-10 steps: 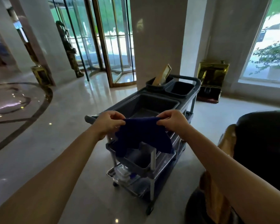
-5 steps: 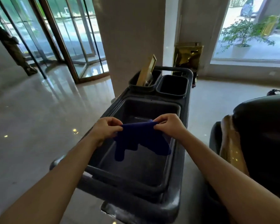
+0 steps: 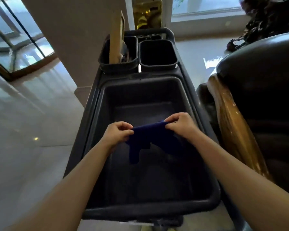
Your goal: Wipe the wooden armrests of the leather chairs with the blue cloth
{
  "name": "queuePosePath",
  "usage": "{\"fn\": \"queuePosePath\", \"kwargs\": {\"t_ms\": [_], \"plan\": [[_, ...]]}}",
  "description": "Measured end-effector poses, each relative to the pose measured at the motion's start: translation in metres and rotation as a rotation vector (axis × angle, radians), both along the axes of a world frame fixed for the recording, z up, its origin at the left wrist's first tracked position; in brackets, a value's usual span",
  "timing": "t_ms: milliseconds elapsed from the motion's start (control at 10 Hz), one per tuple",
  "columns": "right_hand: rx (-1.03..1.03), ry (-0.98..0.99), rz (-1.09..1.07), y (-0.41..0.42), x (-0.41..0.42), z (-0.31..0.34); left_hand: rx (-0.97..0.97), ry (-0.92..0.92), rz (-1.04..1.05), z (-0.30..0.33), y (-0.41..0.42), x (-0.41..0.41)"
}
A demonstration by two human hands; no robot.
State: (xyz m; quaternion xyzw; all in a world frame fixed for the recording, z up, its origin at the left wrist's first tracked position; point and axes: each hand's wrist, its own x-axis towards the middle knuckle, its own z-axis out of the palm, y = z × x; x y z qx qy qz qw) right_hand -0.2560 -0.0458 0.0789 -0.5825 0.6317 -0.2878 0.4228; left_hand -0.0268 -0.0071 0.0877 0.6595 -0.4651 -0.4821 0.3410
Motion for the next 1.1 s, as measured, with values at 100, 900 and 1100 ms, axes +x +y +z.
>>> {"fn": "queuePosePath", "kwargs": {"t_ms": [100,900,1100], "plan": [[0.048,0.059,-0.031,-0.002,0.005,-0.023,0.062,0.010,-0.011,-0.027,-0.009,0.002],[0.338,0.034,-0.075,-0.023,0.012,-0.093,0.213,0.099,-0.046,-0.098,-0.040,0.013],[0.263,0.050,-0.056,-0.031,0.010,-0.045,0.171,0.116,-0.049,-0.047,-0.041,0.010]]}}
